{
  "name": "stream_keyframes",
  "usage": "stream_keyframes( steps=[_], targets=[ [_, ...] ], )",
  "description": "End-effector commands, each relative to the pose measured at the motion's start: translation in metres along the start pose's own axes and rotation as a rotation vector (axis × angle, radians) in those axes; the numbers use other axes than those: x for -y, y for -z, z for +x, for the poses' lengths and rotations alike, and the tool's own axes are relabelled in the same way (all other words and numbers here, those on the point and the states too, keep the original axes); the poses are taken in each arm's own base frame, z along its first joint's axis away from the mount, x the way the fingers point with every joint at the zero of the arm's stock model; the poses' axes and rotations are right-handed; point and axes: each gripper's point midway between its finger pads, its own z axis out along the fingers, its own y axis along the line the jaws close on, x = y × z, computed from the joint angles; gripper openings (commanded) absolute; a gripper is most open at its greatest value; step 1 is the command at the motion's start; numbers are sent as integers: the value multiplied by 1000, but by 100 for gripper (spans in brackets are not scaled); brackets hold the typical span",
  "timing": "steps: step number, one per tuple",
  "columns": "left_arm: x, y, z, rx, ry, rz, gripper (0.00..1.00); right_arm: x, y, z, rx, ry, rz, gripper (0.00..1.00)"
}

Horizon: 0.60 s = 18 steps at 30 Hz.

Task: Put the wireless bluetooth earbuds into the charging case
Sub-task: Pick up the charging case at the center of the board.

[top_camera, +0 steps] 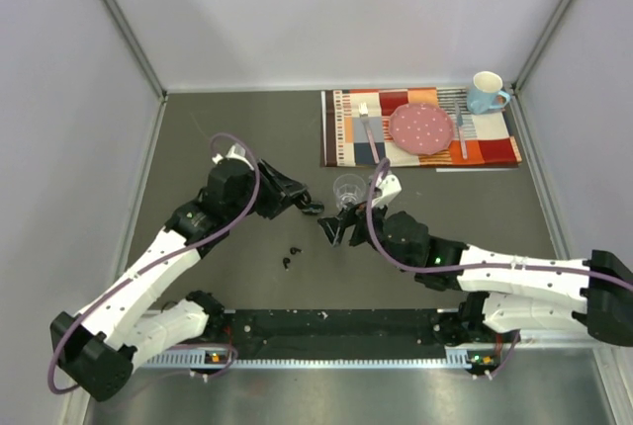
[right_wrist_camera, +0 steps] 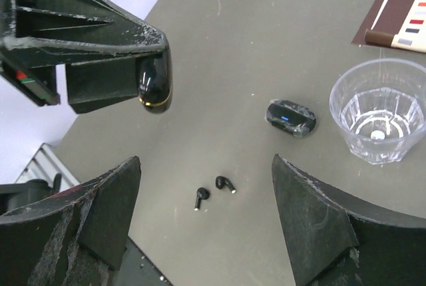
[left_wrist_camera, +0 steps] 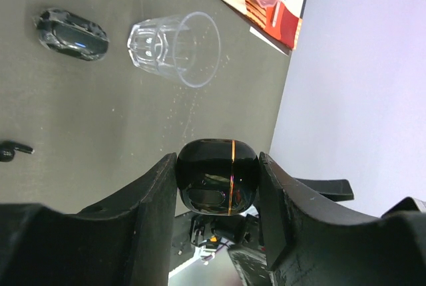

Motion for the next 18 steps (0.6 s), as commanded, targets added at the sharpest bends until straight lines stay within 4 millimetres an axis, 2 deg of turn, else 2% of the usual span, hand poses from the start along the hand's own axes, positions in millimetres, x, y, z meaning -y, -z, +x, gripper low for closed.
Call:
stream_keyframes(
  steps=[1, 3, 9, 16, 18],
  targets=[
    [18, 0, 2, 15, 23, 69, 0, -28, -11, -33, 100, 22, -55, 80],
    [18, -2, 6, 4, 18, 74, 0, -36, -14, -38, 115, 22, -76, 80],
    [17, -4, 13, -12, 8, 74, 0, -47, -28, -38, 109, 57, -96, 79],
    [20, -5, 18, -30, 10, 94, 0, -53, -41, -27, 60, 60, -90, 73],
    [22, -4, 17, -27, 11, 100, 0, -53, -42, -27, 66, 57, -91, 67]
  ],
)
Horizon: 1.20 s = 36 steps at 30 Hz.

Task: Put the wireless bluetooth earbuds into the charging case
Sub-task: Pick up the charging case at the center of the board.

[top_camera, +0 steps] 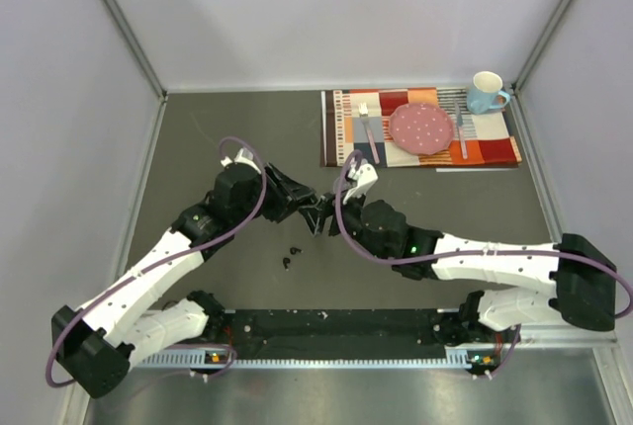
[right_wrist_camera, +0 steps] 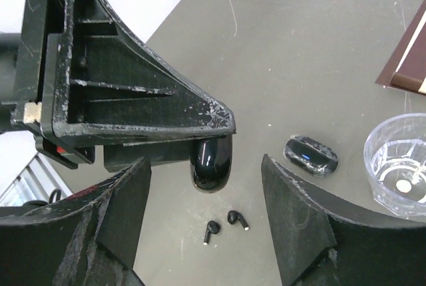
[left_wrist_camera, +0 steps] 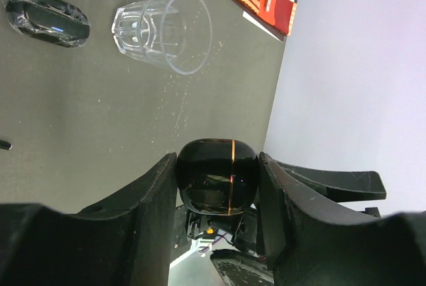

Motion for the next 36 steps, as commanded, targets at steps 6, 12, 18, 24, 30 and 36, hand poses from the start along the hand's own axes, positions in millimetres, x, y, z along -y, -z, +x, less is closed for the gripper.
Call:
stream_keyframes(
  steps=[6, 12, 18, 24, 30, 36],
  targets=[
    [20, 2, 1, -7, 11, 82, 0, -25, -7, -20, 36, -17, -50, 57],
    [24, 3, 4, -20, 10, 100, 0, -24, -9, -21, 42, -15, -47, 49],
    [26, 4, 2, -13, 5, 108, 0, -26, -8, -23, 34, -9, -50, 33],
    [24, 3, 4, -16, 2, 106, 0, -26, -2, -28, 59, -17, -69, 4],
    [38, 6, 7, -27, -135, 212, 45, -39, 5, -37, 49, -9, -141, 0],
    [52, 26, -15, 137, -392, 315, 69, -45, 19, -51, -10, -38, -224, 0]
  ],
)
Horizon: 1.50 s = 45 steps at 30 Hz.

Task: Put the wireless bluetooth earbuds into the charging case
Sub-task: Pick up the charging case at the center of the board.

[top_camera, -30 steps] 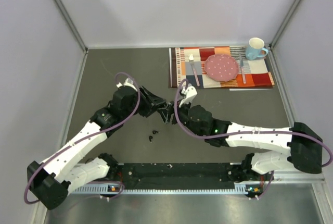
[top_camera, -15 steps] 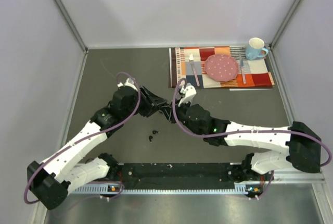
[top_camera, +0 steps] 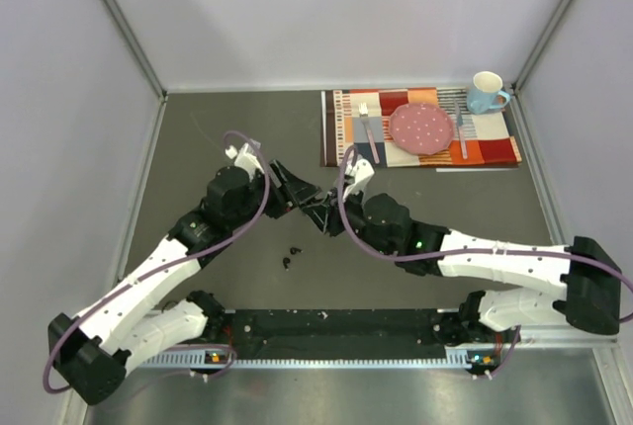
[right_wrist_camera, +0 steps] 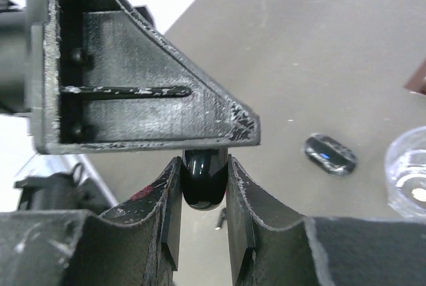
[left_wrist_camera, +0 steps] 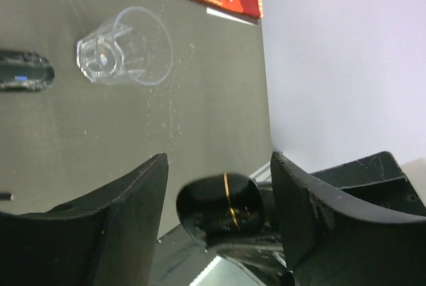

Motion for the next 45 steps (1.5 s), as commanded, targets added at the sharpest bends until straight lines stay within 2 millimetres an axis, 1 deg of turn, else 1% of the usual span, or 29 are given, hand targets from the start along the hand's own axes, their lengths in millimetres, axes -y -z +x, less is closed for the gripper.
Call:
stream_keyframes(
  steps=[1, 2, 3, 4, 6, 7, 8, 9, 10, 12, 13, 14, 15, 16, 17, 18, 20, 21, 24, 25, 26, 28, 29, 30, 34, 35, 38, 41, 45],
  targets=[
    [30, 24, -32, 196, -309, 155, 71, -41, 23, -49, 28, -73, -216, 0],
    [34, 29, -39, 244, -348, 168, 72, -43, 30, -55, 32, -84, -236, 0],
    [31, 33, -49, 303, -380, 149, 73, -40, 33, -57, 23, -91, -243, 0],
    [27, 42, -55, 355, -451, 138, 74, -44, 39, -55, 0, -92, -282, 0],
    [42, 61, -71, 472, -520, 184, 75, -44, 49, -61, -9, -102, -305, 0],
    [37, 64, -74, 505, -609, 171, 75, -42, 53, -56, -44, -101, -323, 0],
    [39, 69, -74, 528, -662, 190, 74, -41, 57, -56, -55, -105, -337, 0],
    [50, 81, -80, 595, -705, 234, 75, -42, 64, -59, -65, -125, -357, 0],
    [43, 82, -79, 609, -757, 222, 78, -40, 70, -59, -89, -135, -397, 0],
    [49, 91, -77, 651, -826, 268, 83, -37, 78, -61, -119, -180, -434, 0],
    [47, 92, -75, 670, -857, 285, 90, -43, 89, -61, -148, -188, -505, 0],
    [52, 93, -64, 641, -901, 344, 95, -32, 90, -66, -147, -203, -501, 0],
    [55, 96, -59, 636, -930, 377, 98, -32, 94, -69, -163, -224, -524, 0],
    [56, 95, -52, 615, -961, 405, 98, -39, 105, -65, -212, -228, -598, 0],
    [62, 96, -34, 552, -1027, 490, 99, -32, 107, -72, -216, -240, -603, 0],
    [66, 97, -27, 535, -1082, 528, 99, -39, 118, -68, -283, -262, -679, 0],
    [76, 103, -6, 479, -1161, 654, 99, -37, 121, -68, -357, -304, -710, 0],
    [75, 102, 1, 466, -1214, 685, 99, -42, 131, -64, -409, -303, -771, 0],
    [79, 107, 25, 422, -1341, 828, 99, -44, 135, -57, -477, -304, -813, 0],
    [81, 108, 28, 416, -1350, 850, 99, -44, 135, -57, -476, -296, -816, 0],
    [86, 110, 28, 422, -1350, 869, 99, -43, 135, -57, -464, -275, -817, 0],
    [96, 111, 27, 381, -1249, 889, 99, -41, 135, -55, -464, -264, -802, 0],
    [98, 106, 27, 351, -1214, 890, 99, -40, 136, -55, -449, -239, -803, 0],
    [107, 109, 27, 320, -1154, 907, 99, -37, 132, -55, -432, -234, -767, 0],
    [114, 95, 25, 183, -961, 867, 99, -28, 127, -58, -349, -174, -700, 0],
    [113, 87, 27, 137, -919, 857, 99, -26, 125, -58, -331, -156, -687, 0],
    [123, 84, 31, 30, -760, 865, 99, -14, 119, -61, -257, -102, -611, 0],
    [121, 78, 44, -102, -737, 871, 96, -8, 119, -62, -214, -63, -580, 0],
    [116, 75, 53, -170, -693, 886, 90, -6, 118, -60, -206, -50, -580, 0]
  ],
)
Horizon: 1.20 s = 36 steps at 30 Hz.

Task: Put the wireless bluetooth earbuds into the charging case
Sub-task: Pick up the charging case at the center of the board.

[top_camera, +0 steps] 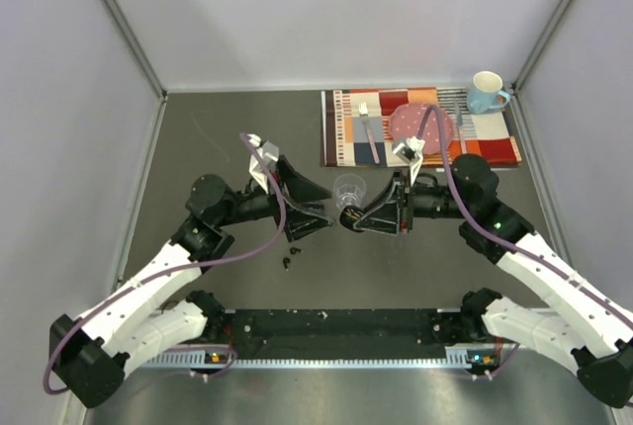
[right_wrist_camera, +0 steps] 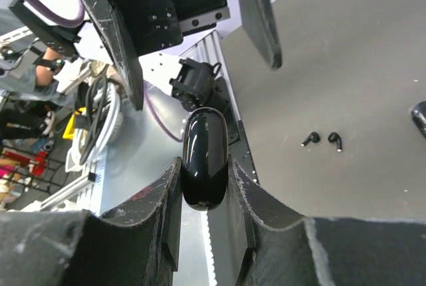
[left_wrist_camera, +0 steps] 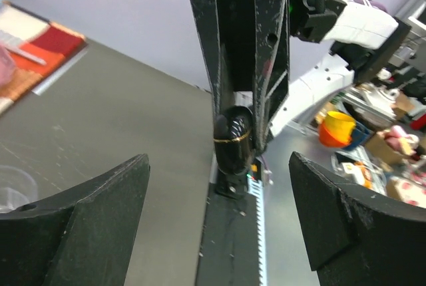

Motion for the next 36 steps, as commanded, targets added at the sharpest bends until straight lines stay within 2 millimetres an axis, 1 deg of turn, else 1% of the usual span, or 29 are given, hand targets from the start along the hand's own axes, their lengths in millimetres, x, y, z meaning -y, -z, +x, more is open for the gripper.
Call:
stream_keyframes(
  steps=[1, 5, 10, 13, 15, 16, 21, 24, 26, 30, 32, 35, 36],
  targets=[
    [24, -1, -6, -13, 62, 110, 89, 8, -1, -8, 48, 76, 25, 0],
    [22, -1, -3, -23, 71, 103, 82, 8, -3, -9, 51, 71, 11, 0],
    [20, -4, 0, -33, 93, 105, 76, 6, -4, -9, 51, 50, -4, 0],
    [15, -8, 2, -35, 113, 88, 75, 5, -5, -8, 44, 39, -10, 0],
    [15, -9, 2, -27, 104, 88, 75, 4, -5, -8, 41, 36, -16, 0],
    [14, -10, 3, -25, 107, 84, 75, 2, -6, -12, 54, 51, -25, 0],
    [17, -17, -1, -4, 112, 98, 72, 4, -7, -10, 49, 43, -21, 0],
    [15, -22, 0, -7, 121, 96, 67, 5, -8, -9, 47, 40, -19, 0],
    [15, -25, 2, -12, 130, 96, 60, 6, -8, -8, 45, 38, -18, 0],
    [14, -29, 5, -21, 143, 96, 57, 6, -9, -8, 44, 35, -18, 0],
    [15, -31, 3, -14, 140, 98, 56, 6, -9, -8, 41, 40, -20, 0],
    [14, -32, 3, -9, 142, 91, 47, 6, -9, -7, 39, 38, -18, 0],
    [14, -33, 3, -7, 141, 91, 40, 6, -9, -6, 38, 36, -18, 0]
  ],
)
